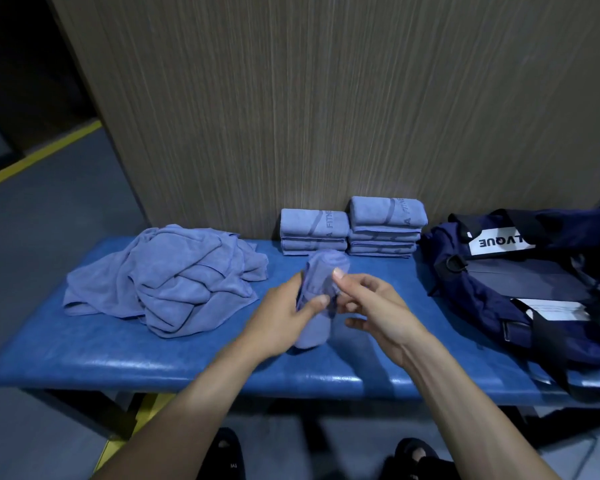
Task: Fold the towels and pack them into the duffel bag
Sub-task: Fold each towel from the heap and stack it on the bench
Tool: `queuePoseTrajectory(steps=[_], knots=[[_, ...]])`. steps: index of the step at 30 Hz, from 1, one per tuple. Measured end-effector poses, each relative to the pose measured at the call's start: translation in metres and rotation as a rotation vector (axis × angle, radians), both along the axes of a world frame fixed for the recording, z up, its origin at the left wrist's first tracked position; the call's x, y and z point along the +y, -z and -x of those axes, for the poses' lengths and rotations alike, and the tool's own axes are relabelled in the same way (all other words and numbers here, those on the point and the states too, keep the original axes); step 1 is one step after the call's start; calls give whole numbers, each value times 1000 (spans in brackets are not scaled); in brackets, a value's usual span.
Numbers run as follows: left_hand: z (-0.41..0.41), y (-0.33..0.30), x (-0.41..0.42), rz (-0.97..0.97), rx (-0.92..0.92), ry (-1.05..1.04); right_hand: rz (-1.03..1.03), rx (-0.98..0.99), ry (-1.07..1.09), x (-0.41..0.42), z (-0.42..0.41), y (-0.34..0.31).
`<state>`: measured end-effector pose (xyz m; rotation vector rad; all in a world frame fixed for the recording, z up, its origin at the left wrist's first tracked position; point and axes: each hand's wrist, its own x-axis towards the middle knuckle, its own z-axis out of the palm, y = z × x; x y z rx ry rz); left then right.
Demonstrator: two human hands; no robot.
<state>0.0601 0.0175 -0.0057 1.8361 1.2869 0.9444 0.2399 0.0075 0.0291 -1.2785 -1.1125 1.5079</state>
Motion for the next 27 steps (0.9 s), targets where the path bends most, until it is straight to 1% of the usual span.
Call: queuePoseTrajectory(steps=[2,3,5,7,9,11,14,17,20,23,25,27], knots=[[-2,-6,-3,183,-328,37,-56,-62,25,1,0,-1],[-3,-9,-4,259,-451,61,-58,-59,27,1,0,1],[-7,-15,-8,391,-614,59,-15,2,-8,-1,4,3],[-10,-16,-9,484,-688,3,30,114,-57,-3,11,3],[-16,-18,-11,492,-682,-74,41,222,-61,-7,18,2],[-21,-22,-11,466,-663,-141,26,253,-45,-9,21,1],[-24,-25,-11,406,-587,-199,13,228,-54,-11,22,3],[-25,-26,-11,417,-553,-227,-9,182,-70,-12,23,4],[-28,-30,-13,482,-559,-126,-64,108,-31,-10,23,6],[-27,-25,-12,489,-495,-64,-48,47,-6,-7,23,11],[-27,-21,-9,456,-485,-122,-3,87,-23,-6,22,12],[-30,-23,-9,401,-548,-231,37,112,-42,-5,21,13]])
